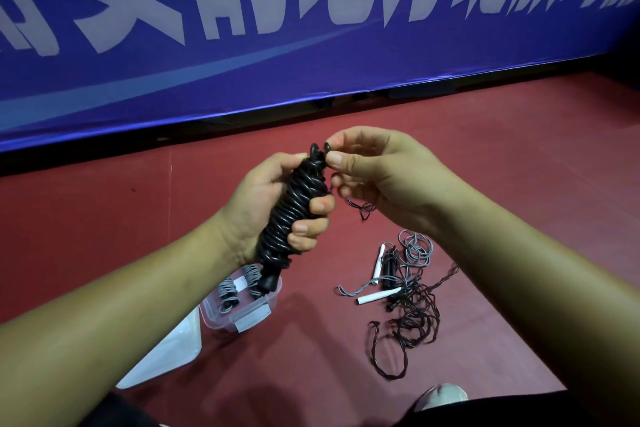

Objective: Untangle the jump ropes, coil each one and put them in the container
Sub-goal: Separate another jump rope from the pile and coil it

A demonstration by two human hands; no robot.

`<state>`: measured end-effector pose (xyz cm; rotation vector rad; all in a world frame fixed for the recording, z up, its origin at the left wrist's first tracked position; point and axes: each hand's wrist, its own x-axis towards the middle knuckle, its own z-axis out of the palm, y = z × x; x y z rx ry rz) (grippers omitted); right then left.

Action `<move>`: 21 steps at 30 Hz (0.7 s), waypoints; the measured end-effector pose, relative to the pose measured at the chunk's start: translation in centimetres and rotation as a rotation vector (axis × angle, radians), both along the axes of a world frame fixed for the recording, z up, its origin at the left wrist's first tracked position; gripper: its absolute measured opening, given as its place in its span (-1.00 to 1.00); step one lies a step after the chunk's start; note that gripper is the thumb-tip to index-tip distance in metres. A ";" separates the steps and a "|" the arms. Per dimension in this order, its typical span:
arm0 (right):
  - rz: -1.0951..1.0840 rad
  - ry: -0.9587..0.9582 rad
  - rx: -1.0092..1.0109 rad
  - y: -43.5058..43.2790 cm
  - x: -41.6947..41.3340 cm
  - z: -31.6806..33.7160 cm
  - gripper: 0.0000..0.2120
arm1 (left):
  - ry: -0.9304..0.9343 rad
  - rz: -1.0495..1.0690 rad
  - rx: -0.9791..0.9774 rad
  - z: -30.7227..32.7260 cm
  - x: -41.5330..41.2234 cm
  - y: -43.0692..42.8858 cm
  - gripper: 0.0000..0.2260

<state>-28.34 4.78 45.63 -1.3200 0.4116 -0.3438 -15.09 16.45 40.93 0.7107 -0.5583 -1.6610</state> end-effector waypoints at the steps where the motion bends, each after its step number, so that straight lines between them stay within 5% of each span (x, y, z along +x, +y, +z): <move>1: -0.009 -0.032 0.064 0.1 0.1 -0.1 -0.89 | 0.046 -0.028 -0.024 -0.2 0.1 0.0 -0.67; 6: -0.058 -0.170 0.303 0.1 0.5 0.1 -0.83 | 0.226 -0.135 -0.159 -0.3 0.4 -0.2 -0.74; 14: 0.010 -0.162 0.105 -0.1 0.3 0.8 -0.86 | 0.248 -0.182 -0.163 -0.5 0.9 0.3 -0.68; 21: -0.019 0.010 -0.527 -0.1 -0.1 1.5 -0.90 | 0.157 -0.184 -0.072 -0.6 0.7 0.4 -0.72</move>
